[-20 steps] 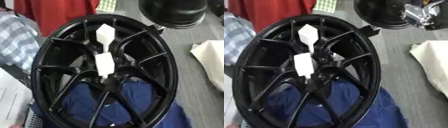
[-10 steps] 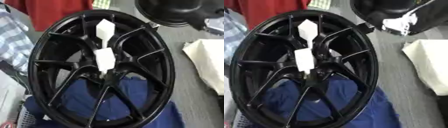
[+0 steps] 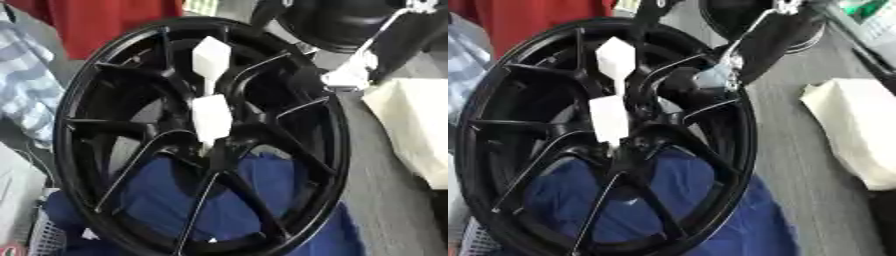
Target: Pull the pin out of the wheel hub.
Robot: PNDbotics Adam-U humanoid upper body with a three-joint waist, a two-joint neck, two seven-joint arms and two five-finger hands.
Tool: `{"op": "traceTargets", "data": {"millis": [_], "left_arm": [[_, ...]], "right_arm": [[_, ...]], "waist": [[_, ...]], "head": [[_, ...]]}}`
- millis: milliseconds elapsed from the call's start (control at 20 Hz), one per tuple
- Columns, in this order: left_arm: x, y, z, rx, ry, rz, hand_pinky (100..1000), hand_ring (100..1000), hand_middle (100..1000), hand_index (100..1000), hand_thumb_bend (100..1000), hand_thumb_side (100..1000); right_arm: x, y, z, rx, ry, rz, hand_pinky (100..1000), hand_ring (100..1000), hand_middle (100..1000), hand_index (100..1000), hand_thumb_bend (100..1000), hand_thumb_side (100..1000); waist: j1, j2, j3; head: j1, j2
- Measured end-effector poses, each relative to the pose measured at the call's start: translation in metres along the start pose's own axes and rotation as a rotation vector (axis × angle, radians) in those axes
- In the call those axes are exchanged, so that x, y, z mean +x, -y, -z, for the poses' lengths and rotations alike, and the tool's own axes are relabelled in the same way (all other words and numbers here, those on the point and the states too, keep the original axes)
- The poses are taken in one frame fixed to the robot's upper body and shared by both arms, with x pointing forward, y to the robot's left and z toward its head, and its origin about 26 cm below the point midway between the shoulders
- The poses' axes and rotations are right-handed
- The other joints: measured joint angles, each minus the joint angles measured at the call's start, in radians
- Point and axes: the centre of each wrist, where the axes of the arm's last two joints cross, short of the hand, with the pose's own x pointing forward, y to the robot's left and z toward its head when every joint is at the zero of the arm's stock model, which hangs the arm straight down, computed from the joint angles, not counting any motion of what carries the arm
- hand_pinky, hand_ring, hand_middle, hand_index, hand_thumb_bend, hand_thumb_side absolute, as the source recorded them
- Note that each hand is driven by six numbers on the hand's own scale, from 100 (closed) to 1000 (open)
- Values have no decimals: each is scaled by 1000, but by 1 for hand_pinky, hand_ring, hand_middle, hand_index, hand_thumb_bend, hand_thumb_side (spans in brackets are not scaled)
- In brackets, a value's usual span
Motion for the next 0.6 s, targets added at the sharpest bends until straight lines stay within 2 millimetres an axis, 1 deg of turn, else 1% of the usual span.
{"op": "traceTargets", "data": {"millis": [100, 150, 200, 250, 300, 450, 600], "left_arm": [[-1, 0, -1, 1, -3, 2, 870, 909, 780, 848, 747, 597], [-1, -1, -1, 0, -3, 5, 870, 909, 780, 848, 747, 597], [0, -1, 0, 0, -3, 7, 870, 909, 780, 847, 746, 597], [-1, -2, 0, 1, -4, 10, 870, 909, 780, 847, 746, 596], [-2, -2, 0, 2, -7, 11, 870, 909, 780, 847, 747, 596], [-3, -3, 0, 6, -15, 11, 870, 909, 780, 845, 746, 593], [-5, -4, 1, 12, -23, 8, 870, 910, 780, 844, 747, 592]], "right_arm": [[-2, 3, 6, 12, -3, 25, 856, 781, 791, 886, 317, 499], [-4, 5, 9, 11, -7, 38, 855, 780, 792, 886, 317, 498], [-5, 6, 13, 11, -14, 52, 851, 775, 793, 884, 356, 481], [-7, 7, 17, 10, -22, 65, 851, 776, 794, 883, 334, 493], [-8, 7, 22, 13, -32, 77, 853, 782, 796, 883, 336, 503], [-12, 0, 35, 32, -70, 119, 860, 795, 805, 884, 335, 503], [-13, -7, 45, 41, -102, 164, 863, 809, 820, 885, 335, 487]], "waist": [[3, -2, -4], [4, -6, -8], [4, -12, -11], [4, -17, -15], [4, -19, -18], [4, -26, -32], [4, -41, -43]], "head": [[1, 3], [4, 10], [8, 16], [11, 23], [15, 29], [25, 44], [29, 54]]}}
